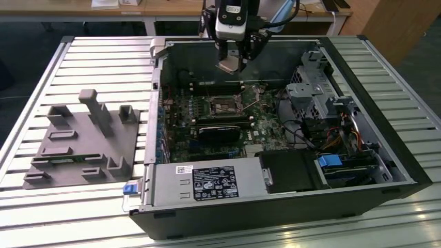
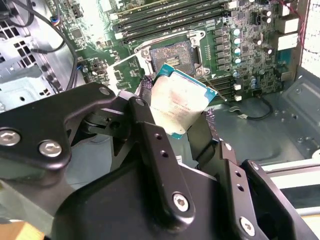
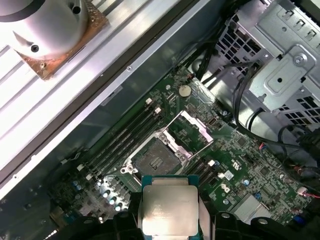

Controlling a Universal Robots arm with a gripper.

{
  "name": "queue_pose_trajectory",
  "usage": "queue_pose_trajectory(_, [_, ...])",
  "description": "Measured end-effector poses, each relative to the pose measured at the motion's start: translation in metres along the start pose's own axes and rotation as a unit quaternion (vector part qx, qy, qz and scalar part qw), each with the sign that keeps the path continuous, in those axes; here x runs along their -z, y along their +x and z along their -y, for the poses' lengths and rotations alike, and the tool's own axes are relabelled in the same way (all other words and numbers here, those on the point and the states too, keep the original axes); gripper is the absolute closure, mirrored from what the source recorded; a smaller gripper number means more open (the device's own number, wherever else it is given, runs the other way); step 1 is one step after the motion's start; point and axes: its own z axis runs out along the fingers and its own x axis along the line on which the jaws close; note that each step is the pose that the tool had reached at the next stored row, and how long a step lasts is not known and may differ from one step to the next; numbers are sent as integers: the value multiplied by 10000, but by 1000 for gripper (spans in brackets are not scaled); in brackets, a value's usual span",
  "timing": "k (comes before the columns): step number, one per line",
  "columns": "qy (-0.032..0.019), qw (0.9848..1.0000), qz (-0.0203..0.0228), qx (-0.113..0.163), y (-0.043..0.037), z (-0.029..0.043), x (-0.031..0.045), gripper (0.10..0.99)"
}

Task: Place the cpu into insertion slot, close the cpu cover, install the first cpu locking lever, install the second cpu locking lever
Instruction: 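Place the cpu into insertion slot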

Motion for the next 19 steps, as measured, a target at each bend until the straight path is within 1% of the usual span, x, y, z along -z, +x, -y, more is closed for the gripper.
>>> queue_pose_trajectory(4, [-3, 9998, 16, -181, 1, -1, -8, 553])
queue_pose_trajectory(9, [-8, 9991, 35, -411, 3, -1, -19, 553])
queue_pose_trajectory(14, [-12, 9980, 54, -635, 4, -2, -30, 553])
queue_pose_trajectory(19, [-16, 9964, 73, -850, 5, -2, -41, 553])
